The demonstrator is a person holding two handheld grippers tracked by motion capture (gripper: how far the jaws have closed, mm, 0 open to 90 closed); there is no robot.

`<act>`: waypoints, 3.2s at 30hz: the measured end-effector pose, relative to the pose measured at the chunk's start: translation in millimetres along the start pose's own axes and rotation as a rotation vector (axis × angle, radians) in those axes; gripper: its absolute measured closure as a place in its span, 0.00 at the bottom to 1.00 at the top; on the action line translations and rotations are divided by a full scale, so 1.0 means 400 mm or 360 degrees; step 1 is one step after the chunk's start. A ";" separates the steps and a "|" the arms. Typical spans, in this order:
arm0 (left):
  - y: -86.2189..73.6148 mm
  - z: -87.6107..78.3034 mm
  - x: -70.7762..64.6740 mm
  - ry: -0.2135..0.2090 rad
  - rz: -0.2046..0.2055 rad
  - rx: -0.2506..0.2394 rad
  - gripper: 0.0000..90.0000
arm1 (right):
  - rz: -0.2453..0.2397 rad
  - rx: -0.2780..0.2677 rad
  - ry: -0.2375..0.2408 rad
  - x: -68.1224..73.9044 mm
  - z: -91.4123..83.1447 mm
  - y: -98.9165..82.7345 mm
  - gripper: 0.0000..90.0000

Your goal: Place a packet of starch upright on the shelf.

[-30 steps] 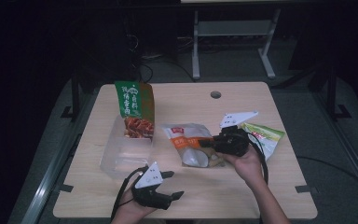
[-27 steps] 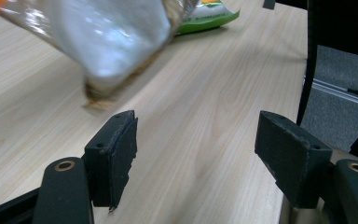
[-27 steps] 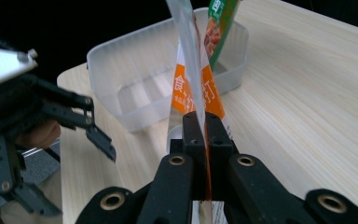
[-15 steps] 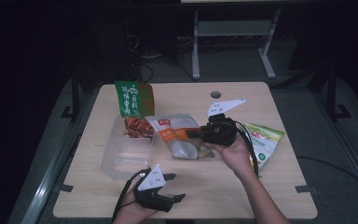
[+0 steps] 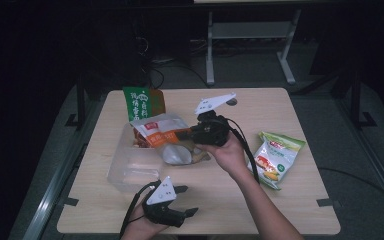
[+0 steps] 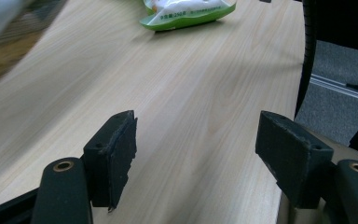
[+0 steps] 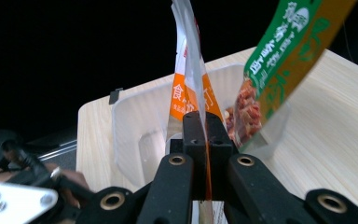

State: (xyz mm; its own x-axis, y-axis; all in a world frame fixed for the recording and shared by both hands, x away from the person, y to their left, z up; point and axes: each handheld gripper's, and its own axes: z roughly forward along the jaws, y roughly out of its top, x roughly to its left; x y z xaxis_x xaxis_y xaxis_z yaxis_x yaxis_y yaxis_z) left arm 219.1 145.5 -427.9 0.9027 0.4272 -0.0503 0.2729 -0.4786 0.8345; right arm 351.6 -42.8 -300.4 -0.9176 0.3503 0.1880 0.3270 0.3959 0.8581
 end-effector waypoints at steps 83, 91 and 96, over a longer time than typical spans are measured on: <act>-0.035 -0.034 0.008 0.0012 0.0004 0.0065 0.31 | 0.0092 0.0153 0.0137 -0.057 0.250 -0.045 0.76; -0.037 -0.023 0.008 0.0009 0.0003 0.0087 0.31 | 0.0075 0.0136 0.0139 -0.060 0.182 -0.062 0.71; -0.039 -0.021 0.009 0.0012 0.0000 0.0102 0.31 | 0.0082 0.0141 0.0125 -0.060 0.145 -0.080 0.70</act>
State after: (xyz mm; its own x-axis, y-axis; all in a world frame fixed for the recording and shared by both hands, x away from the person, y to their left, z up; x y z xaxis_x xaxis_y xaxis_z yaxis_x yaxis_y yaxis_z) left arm 215.3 160.8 -436.6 0.9002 0.4331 -0.0460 0.2941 -0.5265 0.7977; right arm 376.5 -14.7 -360.0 -0.9128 0.3060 0.2703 0.3895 0.4538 0.8015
